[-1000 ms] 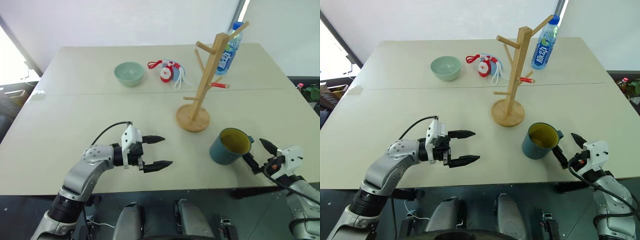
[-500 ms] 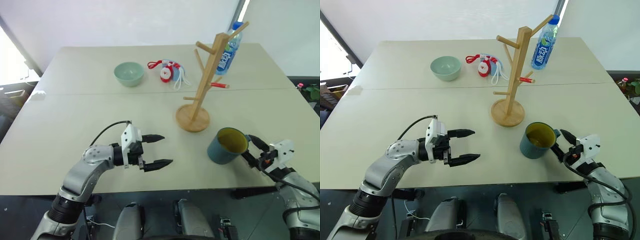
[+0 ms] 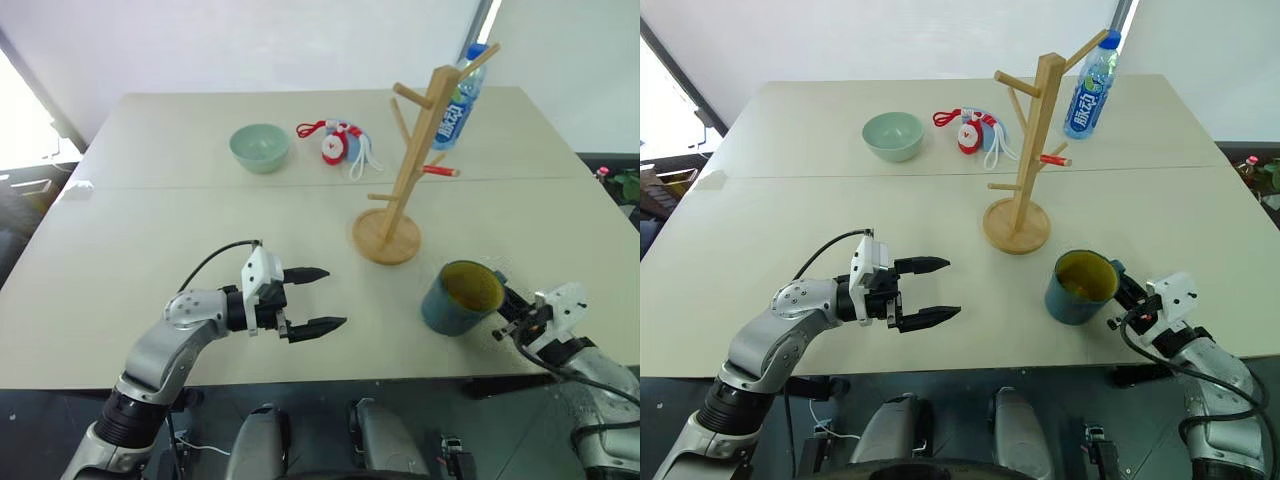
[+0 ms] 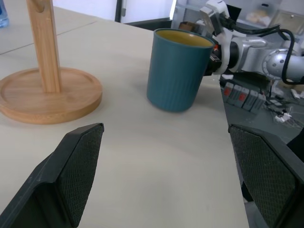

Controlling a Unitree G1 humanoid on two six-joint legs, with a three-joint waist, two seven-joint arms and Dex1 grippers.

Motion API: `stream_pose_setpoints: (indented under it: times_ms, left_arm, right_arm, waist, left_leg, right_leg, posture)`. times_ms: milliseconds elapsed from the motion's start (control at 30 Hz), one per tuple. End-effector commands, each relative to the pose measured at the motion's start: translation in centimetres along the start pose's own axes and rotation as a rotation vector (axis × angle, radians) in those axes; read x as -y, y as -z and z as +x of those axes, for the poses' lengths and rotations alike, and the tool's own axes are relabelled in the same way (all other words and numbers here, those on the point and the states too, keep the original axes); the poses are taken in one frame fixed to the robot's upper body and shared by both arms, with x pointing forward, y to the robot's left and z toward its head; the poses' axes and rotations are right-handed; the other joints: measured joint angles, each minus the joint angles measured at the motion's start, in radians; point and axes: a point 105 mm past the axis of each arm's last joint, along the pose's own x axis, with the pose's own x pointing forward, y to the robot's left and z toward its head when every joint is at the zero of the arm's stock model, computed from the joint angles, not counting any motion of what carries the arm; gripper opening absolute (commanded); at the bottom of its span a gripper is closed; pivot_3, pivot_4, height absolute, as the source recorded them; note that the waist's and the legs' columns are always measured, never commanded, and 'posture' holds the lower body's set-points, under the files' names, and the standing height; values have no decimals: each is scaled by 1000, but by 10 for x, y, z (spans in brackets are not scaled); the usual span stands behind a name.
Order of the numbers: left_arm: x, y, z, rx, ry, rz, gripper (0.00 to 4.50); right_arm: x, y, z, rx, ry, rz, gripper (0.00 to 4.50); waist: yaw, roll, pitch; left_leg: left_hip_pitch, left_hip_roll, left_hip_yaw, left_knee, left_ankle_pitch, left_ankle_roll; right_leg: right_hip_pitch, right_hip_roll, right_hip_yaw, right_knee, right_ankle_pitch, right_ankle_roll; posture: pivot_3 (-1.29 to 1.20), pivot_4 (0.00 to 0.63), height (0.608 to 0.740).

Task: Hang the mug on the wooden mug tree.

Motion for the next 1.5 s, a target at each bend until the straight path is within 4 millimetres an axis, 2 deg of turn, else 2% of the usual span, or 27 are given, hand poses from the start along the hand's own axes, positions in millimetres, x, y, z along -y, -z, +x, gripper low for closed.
stream_pose_setpoints:
  times_ms: [33, 200, 367, 500, 667, 1100, 1500]
  left_arm:
    - [-2, -9, -3, 25, 8, 32, 4500]
    - [-8, -6, -3, 15, 27, 30, 4500]
    - [-11, -9, 2, 30, 46, 39, 4500]
    - [-23, -26, 1, 77, 21, 65, 4500]
    - [-29, -48, 0, 112, 10, 117, 4500]
    - [-25, -77, -4, 183, 6, 142, 4500]
    - [-23, -88, -4, 210, 12, 161, 4500]
  right_arm:
    - [-16, -40, -1, 34, -103, -264, 26]
    - [-30, -84, 1, 86, -135, -414, 26]
    - [-32, -106, 5, 99, -144, -477, 26]
    - [-30, -135, 18, 141, -123, -506, 26]
    - [-18, -158, 33, 166, -65, -484, 26]
    - [-5, -178, 63, 148, -53, -496, 26]
    - [3, -172, 81, 97, -57, -509, 26]
  waist:
    - [0, 0, 0]
    - [-1, 0, 0]
    - [2, -1, 0]
    - [-1, -1, 1]
    - [0, -2, 1]
    - [-1, -2, 1]
    - [-1, -2, 1]
  left_leg:
    - [0, 0, 0, 0, 0, 0]
    - [1, 0, 0, 0, 0, 0]
    - [0, -1, -1, 1, 0, 0]
    - [0, -1, 0, 1, 0, 0]
    - [0, -1, -1, 1, 0, 0]
    - [-1, -1, -1, 1, 0, 0]
    - [-1, -2, -1, 1, 0, 0]
  right_leg:
    - [0, 0, 0, 0, 0, 0]
    - [0, 2, 0, 0, 0, 0]
    - [0, 2, -1, 0, 0, 0]
    - [0, 1, 0, 0, 0, 0]
    - [0, 2, -1, 0, 0, 0]
    - [0, 2, -1, 0, 0, 0]
    - [0, 1, -1, 0, 0, 0]
  posture:
    - [0, 150, 740]
    - [0, 150, 740]
    - [0, 150, 740]
    - [0, 150, 740]
    - [0, 150, 740]
    - [0, 150, 740]
    - [0, 150, 740]
